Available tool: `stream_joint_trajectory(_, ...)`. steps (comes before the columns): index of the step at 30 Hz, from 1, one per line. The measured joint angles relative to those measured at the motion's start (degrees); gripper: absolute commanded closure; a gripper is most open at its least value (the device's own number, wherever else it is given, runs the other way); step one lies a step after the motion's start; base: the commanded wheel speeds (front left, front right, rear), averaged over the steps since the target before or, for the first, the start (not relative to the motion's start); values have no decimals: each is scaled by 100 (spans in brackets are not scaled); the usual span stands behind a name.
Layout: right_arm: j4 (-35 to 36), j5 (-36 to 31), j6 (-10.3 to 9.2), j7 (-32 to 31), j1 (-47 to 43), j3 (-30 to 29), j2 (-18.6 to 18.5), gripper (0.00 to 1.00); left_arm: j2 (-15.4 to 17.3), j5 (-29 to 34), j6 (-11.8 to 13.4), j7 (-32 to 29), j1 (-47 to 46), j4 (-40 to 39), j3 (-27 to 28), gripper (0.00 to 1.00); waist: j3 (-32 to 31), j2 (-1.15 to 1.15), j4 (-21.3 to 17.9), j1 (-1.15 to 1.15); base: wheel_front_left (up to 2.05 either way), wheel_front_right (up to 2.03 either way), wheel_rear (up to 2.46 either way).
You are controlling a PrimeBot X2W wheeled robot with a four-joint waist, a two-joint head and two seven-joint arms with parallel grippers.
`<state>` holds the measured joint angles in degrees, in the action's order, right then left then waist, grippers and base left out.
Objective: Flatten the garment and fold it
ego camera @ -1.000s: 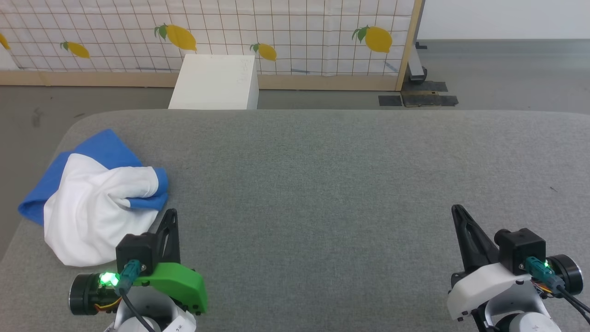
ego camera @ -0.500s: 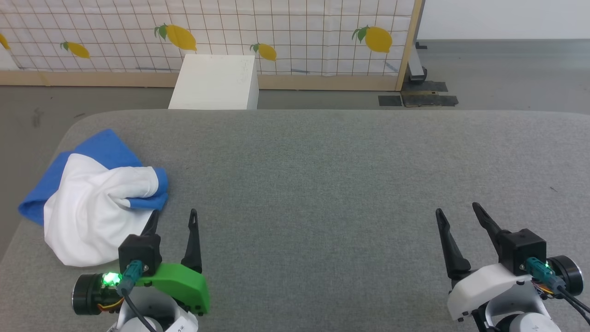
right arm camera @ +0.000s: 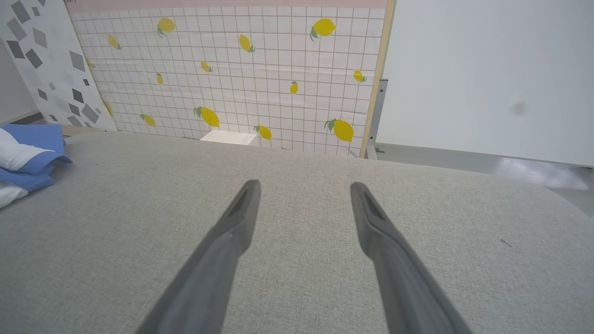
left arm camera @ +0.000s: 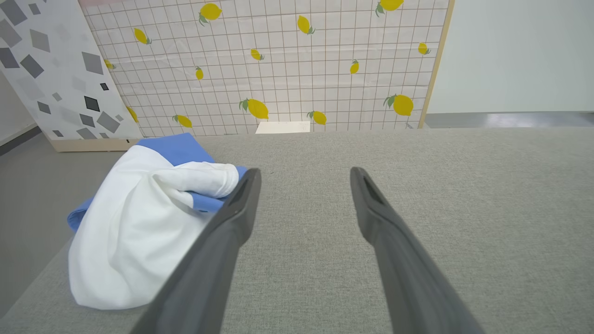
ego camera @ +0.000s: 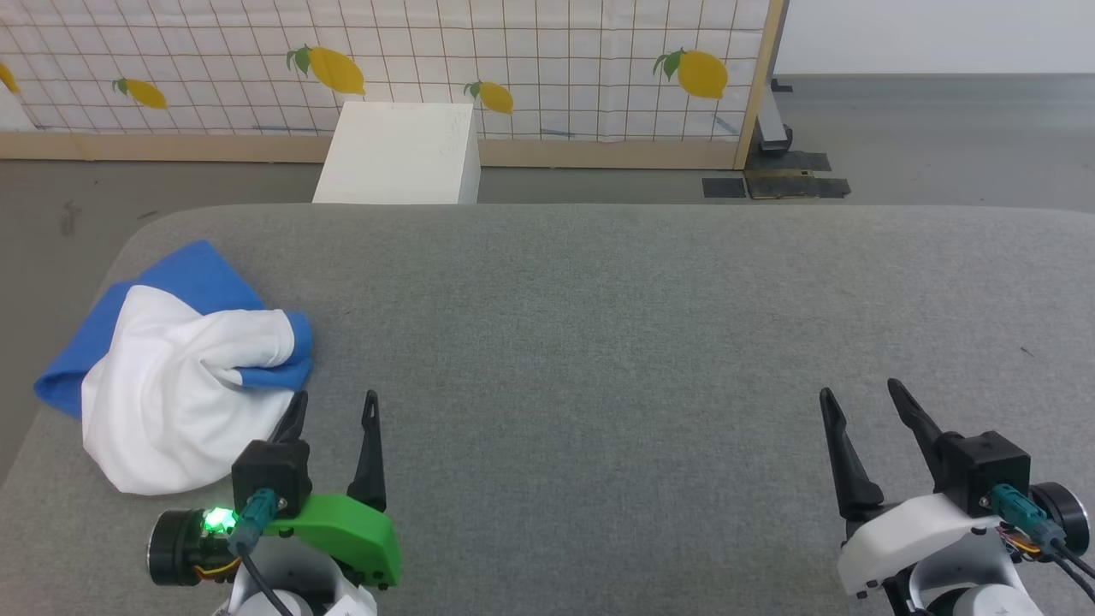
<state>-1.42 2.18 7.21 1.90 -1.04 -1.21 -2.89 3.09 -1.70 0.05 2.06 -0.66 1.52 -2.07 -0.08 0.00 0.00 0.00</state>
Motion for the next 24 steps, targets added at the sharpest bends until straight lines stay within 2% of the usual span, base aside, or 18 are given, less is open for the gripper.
stream_joint_trajectory(13,-104,155,0,147,-40,-58,0,0,2,-78,53,142,1,80,-59,0,-19,0,126,0,0,0,0)
stream_joint_trajectory(24,-177,264,0,276,-83,-64,0,0,23,-135,152,268,12,88,-37,0,-30,0,558,0,0,0,0)
